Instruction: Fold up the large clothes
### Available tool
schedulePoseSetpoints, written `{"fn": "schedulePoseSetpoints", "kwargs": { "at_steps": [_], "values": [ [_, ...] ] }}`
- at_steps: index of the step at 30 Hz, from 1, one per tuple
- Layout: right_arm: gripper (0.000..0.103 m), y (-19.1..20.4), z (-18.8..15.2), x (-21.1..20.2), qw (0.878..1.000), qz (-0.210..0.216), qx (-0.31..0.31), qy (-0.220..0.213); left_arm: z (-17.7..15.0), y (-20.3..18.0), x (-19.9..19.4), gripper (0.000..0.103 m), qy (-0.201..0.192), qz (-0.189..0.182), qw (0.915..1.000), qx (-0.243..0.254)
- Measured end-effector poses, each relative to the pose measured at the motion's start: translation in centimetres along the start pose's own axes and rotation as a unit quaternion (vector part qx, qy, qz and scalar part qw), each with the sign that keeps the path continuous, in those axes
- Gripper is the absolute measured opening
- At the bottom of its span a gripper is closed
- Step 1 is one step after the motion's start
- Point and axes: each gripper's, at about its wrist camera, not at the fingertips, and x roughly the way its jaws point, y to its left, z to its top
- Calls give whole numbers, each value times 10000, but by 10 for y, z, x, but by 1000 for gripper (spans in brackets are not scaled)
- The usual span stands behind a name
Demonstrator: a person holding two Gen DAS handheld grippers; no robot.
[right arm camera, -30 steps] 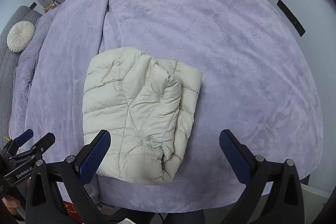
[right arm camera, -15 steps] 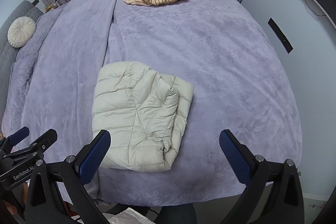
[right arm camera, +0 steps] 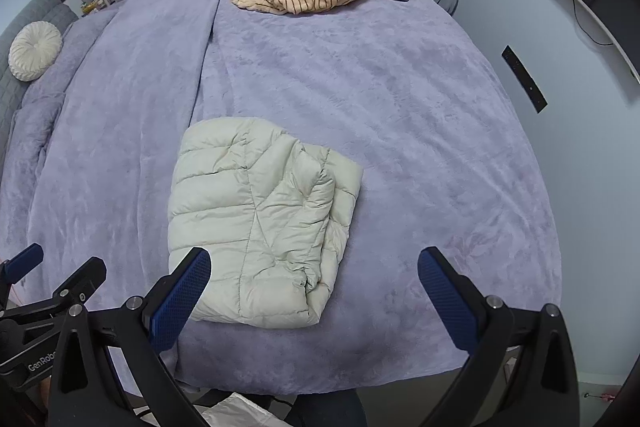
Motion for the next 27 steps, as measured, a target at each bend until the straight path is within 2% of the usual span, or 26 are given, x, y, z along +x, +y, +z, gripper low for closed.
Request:
{"fn": "schedulePoseSetpoints", "kwargs": {
  "at_steps": [27],
  "values": [
    [103,1,-1,-1,10000,-11,-2,5,0,-2,-3,103,-26,16,10000,41]
  ]
}}
